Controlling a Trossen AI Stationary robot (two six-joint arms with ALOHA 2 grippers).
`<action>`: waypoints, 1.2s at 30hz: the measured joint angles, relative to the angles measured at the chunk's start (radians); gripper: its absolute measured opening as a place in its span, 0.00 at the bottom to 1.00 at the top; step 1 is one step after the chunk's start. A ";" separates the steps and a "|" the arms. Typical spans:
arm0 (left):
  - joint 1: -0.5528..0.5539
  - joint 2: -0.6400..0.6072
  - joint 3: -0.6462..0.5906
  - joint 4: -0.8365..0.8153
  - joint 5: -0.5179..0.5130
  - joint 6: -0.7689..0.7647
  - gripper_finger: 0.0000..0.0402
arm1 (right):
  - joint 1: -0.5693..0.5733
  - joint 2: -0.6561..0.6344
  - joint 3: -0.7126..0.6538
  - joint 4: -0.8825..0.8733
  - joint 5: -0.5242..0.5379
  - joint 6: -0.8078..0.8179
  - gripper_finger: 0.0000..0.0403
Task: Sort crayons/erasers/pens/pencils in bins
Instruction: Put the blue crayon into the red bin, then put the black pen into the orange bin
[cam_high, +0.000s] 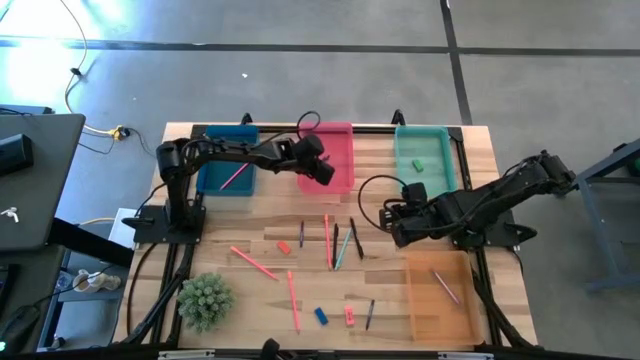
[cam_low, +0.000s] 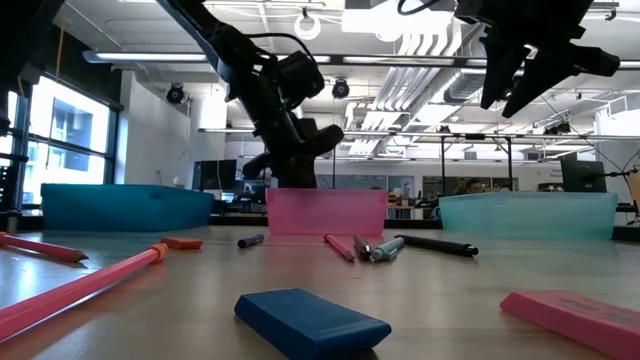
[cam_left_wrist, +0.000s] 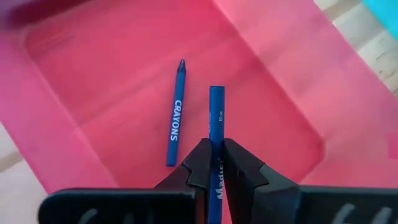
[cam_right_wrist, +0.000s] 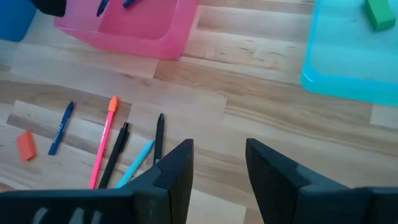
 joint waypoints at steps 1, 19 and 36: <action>0.000 0.003 0.000 -0.001 -0.004 -0.001 0.04 | 0.000 0.000 0.000 0.000 0.000 -0.011 0.35; 0.003 0.033 0.000 -0.040 0.001 -0.049 0.08 | 0.000 0.000 0.000 0.017 0.000 -0.120 0.35; 0.031 -0.040 0.033 -0.112 0.080 0.001 0.28 | 0.000 0.000 0.000 0.016 -0.007 -0.149 0.35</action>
